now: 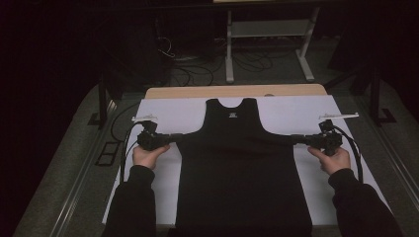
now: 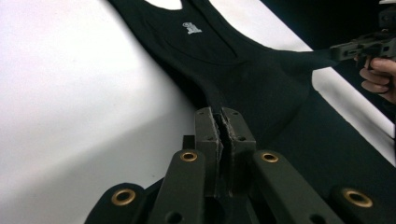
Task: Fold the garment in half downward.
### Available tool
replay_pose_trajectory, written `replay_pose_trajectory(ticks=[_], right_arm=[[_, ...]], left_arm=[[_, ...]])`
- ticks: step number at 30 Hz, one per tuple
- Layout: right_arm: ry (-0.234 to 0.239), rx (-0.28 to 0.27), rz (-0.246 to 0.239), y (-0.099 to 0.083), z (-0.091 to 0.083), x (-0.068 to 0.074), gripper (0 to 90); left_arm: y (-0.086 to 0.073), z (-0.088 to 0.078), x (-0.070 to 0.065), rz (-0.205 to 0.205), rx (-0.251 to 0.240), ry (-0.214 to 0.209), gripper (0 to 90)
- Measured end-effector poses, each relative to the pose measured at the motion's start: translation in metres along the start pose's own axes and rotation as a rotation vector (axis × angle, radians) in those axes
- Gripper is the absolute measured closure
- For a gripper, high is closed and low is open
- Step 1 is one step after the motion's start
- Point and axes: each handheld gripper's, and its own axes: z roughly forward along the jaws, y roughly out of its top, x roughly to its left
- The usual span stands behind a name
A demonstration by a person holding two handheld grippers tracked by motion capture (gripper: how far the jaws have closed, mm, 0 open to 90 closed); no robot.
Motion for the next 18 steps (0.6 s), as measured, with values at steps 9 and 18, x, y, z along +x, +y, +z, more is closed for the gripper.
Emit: replay_pose_trajectory(ticks=[9, 18], right_arm=[[-0.004, -0.006, 0.027, -0.009, -0.01, 0.0, 84.8], [-0.002, 0.001, 0.039, -0.019, -0.017, 0.006, 84.8]], left_arm=[[-0.006, -0.003, -0.005, 0.003, 0.031, -0.013, 85.1], [-0.01, -0.009, -0.012, -0.008, 0.04, -0.045, 85.1]])
